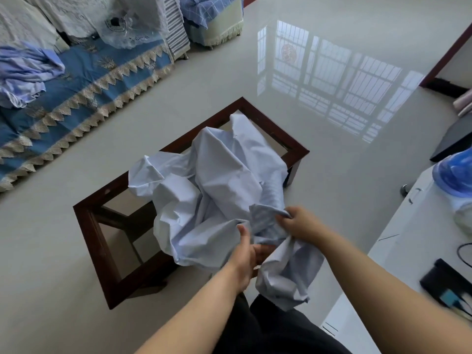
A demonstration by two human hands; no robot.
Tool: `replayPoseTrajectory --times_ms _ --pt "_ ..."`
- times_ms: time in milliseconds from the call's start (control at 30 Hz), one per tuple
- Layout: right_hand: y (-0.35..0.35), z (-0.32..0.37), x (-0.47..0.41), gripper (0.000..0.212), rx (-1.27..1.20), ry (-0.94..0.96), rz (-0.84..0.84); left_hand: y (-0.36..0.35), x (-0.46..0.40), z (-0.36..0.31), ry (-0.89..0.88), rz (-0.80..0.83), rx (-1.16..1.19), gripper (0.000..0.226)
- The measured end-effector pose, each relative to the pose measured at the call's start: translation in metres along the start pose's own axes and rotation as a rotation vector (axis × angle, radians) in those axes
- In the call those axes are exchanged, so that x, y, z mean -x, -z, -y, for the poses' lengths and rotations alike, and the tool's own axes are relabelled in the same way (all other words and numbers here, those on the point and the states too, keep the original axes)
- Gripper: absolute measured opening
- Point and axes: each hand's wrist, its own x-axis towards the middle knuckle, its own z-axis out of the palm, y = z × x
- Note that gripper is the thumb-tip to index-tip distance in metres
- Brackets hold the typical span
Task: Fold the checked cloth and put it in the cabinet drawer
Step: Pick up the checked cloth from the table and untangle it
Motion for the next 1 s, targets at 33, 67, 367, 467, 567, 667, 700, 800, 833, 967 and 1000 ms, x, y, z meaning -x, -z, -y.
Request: replayPoseTrajectory --times_ms 33,67,367,467,567,667,700,800,833,967,1000 --pt "0.002 0.002 0.002 0.035 0.018 0.035 0.005 0.003 -0.01 -0.003 0.048 -0.009 0.118 0.116" --pt "0.005 0.004 0.004 0.036 0.034 0.056 -0.001 0.005 -0.018 -0.006 0.089 -0.059 0.216 0.122" --pt "0.063 0.004 0.024 0.025 -0.302 0.041 0.116 0.04 -0.029 -0.041 -0.065 -0.269 0.956 0.083" --pt "0.073 -0.019 0.026 0.025 -0.137 -0.043 0.218 0.066 -0.017 -0.069 -0.162 -0.606 1.098 0.048" --pt "0.067 -0.052 0.027 0.021 -0.096 -0.166 0.218 0.1 -0.014 -0.08 -0.156 -0.798 0.942 0.008" --pt "0.047 -0.082 0.033 0.025 -0.123 -0.278 0.237 0.104 0.002 -0.092 -0.207 -0.882 0.852 0.036" --pt "0.04 -0.091 0.035 0.027 -0.129 -0.316 0.238 0.097 0.009 -0.101 -0.243 -0.877 0.825 0.045" --pt "0.025 -0.114 0.046 0.029 -0.199 -0.411 0.111 0.07 0.023 -0.128 -0.43 -0.888 0.46 0.046" --pt "0.022 -0.119 0.05 0.03 -0.259 -0.422 0.026 0.059 0.023 -0.138 -0.515 -0.861 0.279 0.045" --pt "0.018 -0.122 0.066 0.035 -0.59 -0.388 -0.467 -0.002 0.022 -0.159 -0.773 -0.42 -0.313 0.041" --pt "0.019 -0.12 0.068 0.038 -0.679 -0.387 -0.573 -0.025 0.024 -0.157 -0.751 -0.267 -0.397 0.037"
